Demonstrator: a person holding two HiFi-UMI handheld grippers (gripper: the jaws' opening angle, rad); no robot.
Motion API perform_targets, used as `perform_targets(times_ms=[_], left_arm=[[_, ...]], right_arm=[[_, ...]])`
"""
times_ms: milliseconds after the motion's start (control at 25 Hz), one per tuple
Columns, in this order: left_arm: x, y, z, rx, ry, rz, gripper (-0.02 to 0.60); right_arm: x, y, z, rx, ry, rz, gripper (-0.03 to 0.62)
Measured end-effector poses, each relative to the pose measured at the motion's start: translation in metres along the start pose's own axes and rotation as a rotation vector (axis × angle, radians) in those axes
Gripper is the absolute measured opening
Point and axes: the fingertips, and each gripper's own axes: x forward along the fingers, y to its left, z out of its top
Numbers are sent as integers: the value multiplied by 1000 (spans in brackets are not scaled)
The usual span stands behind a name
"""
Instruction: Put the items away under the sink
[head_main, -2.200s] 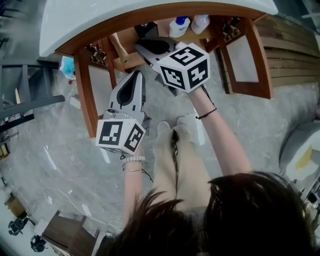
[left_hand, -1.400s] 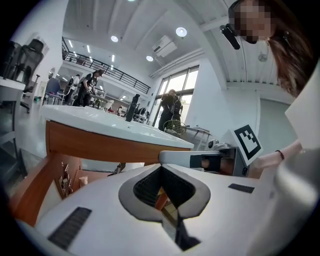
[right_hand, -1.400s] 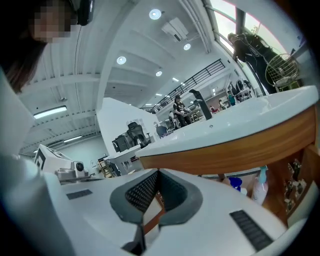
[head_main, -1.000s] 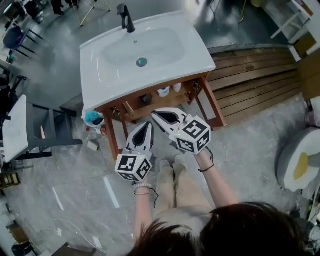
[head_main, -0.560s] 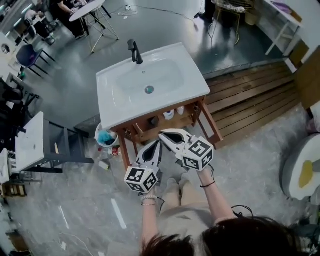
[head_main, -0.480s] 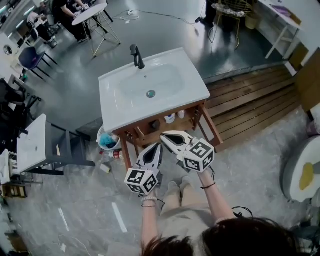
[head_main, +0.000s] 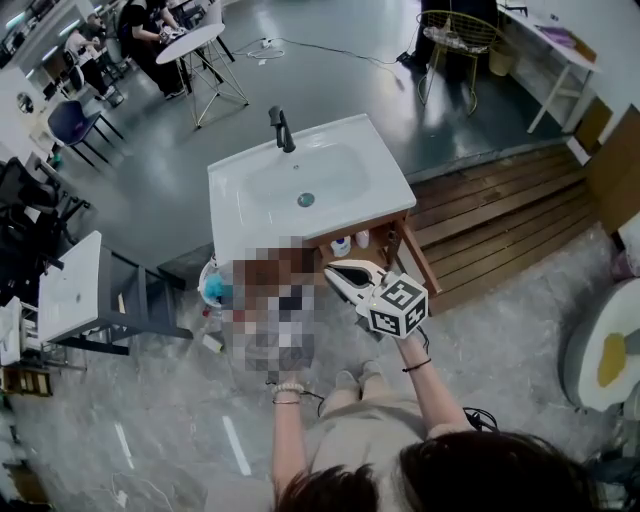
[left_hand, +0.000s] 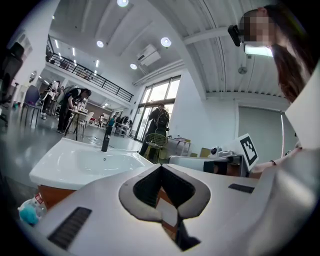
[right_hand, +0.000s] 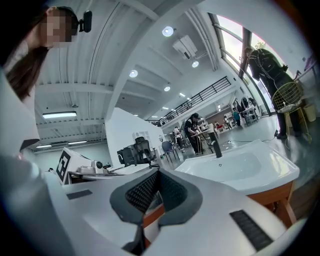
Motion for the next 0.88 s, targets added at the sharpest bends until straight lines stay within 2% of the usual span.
perform_targets(times_ms=[560,880], left_arm=[[5,-9,12,11,-24,-28,2],[9,-14,1,21,1,-34,2]], right_arm=[[-1,0,13,-43,-6,2,16],[-8,-5,8,-33,-12,-6,15]])
